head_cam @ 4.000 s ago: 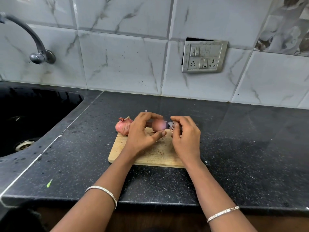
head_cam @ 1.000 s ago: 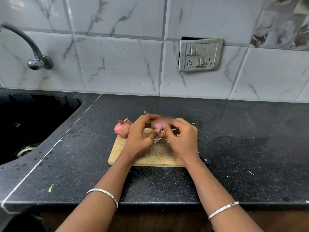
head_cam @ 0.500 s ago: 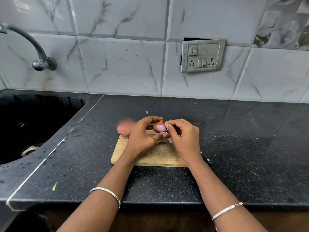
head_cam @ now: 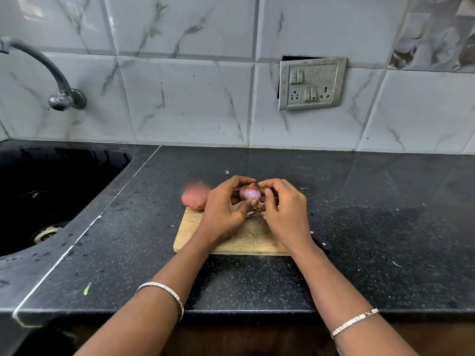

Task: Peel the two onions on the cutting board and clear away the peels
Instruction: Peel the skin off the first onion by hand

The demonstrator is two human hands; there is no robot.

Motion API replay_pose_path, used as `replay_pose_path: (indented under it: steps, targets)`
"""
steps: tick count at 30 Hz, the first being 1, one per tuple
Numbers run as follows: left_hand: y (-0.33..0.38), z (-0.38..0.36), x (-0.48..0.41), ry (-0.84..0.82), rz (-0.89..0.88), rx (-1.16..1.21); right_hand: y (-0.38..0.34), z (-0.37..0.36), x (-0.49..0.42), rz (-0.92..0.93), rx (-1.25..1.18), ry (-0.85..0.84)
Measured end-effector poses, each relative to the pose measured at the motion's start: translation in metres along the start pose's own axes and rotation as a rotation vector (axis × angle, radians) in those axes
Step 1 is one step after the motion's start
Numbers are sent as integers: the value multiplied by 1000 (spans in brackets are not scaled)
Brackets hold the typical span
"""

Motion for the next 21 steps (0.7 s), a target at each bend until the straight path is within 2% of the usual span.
replay_pose_path:
  steps: [9, 14, 21]
  targets:
    - [-7, 0, -2, -9, -29, 78, -1, 3, -1, 69, -7, -13]
    - [-10, -3, -2, -45, 19, 188, 0, 6, -3, 73, 3, 18]
    - [-8, 0, -1, -30, 9, 150, -2, 5, -1, 167, 50, 37]
Point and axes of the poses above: each hand's wrist, its own x-axis away from the middle knuckle, its own z-axis out of the back of the hand, y = z × x, the point moved 3 cm from there along -x, towards the middle knuckle, and after that the axes turned 4 degrees about x, right-handed, at the moved point
